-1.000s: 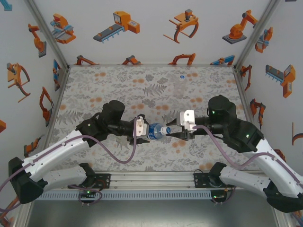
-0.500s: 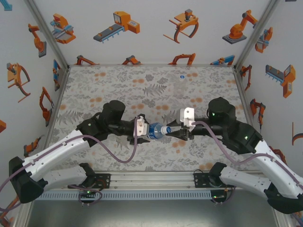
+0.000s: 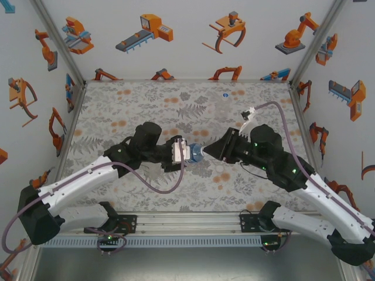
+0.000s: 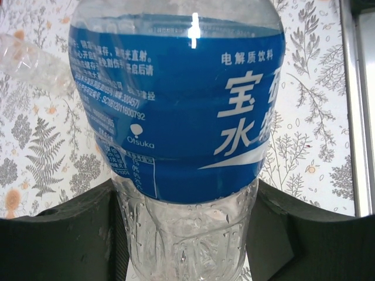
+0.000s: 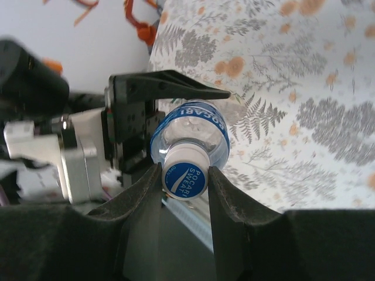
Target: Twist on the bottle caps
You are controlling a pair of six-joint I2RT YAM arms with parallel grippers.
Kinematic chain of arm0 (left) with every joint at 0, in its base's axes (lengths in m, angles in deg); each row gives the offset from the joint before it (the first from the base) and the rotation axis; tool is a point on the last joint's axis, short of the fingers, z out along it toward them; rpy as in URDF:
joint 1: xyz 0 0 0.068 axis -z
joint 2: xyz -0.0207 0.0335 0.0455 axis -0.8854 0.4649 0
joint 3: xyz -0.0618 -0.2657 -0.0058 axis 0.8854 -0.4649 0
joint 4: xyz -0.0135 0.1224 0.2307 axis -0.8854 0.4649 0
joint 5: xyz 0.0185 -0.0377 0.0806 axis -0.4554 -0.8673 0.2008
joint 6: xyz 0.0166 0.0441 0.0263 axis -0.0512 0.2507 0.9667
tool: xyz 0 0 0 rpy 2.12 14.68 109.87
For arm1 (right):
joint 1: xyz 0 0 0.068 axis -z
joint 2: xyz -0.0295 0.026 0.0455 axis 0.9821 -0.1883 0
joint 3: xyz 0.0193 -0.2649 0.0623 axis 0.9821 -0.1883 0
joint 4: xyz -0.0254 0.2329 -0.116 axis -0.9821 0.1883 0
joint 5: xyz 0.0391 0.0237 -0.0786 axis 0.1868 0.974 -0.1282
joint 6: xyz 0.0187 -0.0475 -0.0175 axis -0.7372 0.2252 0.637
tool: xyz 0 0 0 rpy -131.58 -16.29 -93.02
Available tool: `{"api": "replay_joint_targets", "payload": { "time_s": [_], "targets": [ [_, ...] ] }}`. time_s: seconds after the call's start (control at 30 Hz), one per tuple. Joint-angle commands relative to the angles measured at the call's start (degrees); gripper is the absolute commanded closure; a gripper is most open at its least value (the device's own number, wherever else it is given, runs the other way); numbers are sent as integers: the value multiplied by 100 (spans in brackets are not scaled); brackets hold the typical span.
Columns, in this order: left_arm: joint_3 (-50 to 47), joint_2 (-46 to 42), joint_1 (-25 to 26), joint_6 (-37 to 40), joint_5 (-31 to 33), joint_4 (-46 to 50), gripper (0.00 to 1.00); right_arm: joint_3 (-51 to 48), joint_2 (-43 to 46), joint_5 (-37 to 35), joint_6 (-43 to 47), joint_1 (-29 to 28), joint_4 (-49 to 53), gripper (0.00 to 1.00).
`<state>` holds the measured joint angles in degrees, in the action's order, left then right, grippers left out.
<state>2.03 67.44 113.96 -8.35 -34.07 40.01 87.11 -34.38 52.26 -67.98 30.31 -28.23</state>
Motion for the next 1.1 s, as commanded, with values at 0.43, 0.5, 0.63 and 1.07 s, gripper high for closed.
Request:
{"api": "replay_joint_targets", "payload": {
  "time_s": [0.43, 0.5, 0.63, 1.07],
  "targets": [
    [267, -214, 64, 159, -548, 17, 100, 1122, -243, 541, 3157, -5, -95, 54],
    [272, -289, 64, 156, -655, 154, 100, 1187, -215, 819, 3934, -9, -142, 54],
    [297, -441, 64, 128, -780, 476, 100, 1307, -187, 1790, 5359, -11, -222, 53],
    [286, -711, 64, -38, -1275, 762, 100, 1617, -387, 3882, 9107, -10, 1124, 43]
  ]
}}
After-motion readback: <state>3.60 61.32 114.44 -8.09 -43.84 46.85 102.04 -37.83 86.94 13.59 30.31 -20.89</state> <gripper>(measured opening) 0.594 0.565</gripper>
